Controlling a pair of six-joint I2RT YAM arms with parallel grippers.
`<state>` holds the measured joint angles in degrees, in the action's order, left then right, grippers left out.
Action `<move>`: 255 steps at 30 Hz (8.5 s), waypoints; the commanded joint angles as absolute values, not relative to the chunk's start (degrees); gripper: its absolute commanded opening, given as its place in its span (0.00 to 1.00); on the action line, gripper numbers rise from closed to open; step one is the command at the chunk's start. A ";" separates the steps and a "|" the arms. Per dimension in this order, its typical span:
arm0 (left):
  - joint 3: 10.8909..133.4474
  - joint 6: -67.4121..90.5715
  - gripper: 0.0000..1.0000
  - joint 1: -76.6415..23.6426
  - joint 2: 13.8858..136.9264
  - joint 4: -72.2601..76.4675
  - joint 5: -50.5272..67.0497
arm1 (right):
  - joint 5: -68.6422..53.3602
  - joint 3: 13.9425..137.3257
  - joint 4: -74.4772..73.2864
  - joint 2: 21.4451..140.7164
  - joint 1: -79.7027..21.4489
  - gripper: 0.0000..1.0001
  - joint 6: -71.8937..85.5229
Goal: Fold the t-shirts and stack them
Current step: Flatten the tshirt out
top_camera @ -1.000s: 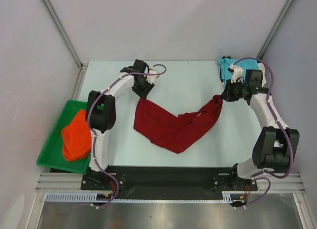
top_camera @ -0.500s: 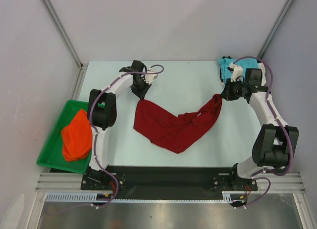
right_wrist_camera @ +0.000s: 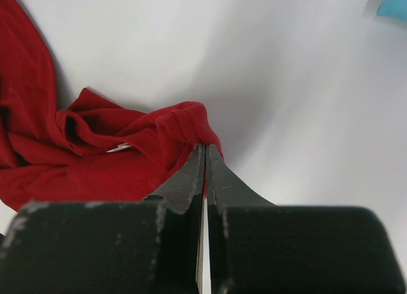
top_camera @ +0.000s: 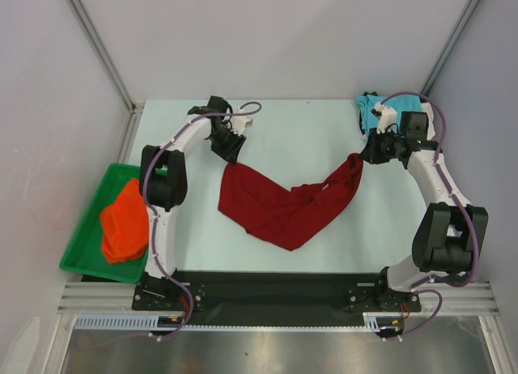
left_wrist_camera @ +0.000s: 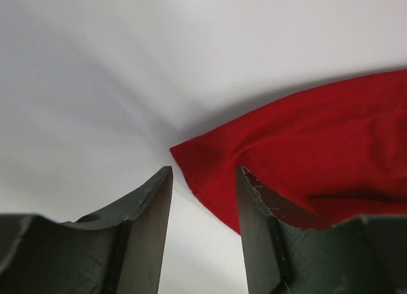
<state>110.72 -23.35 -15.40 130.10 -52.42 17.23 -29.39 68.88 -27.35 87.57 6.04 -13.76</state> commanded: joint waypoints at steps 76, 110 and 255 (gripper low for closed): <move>106.03 -20.74 0.00 -17.67 76.03 -43.05 11.69 | -39.02 78.53 -35.15 78.15 16.61 0.00 -17.04; 85.77 -20.04 0.00 -22.68 90.09 -46.23 14.24 | -33.05 82.90 -46.22 101.70 4.56 0.26 -45.34; 96.15 -23.99 0.00 -27.25 99.40 -45.97 3.43 | -42.71 91.23 -73.13 123.84 9.23 0.44 -58.54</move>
<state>94.24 -22.85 -26.59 99.48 -47.05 4.40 -41.04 88.88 -72.10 123.35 9.54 -58.11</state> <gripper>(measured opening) 0.019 0.437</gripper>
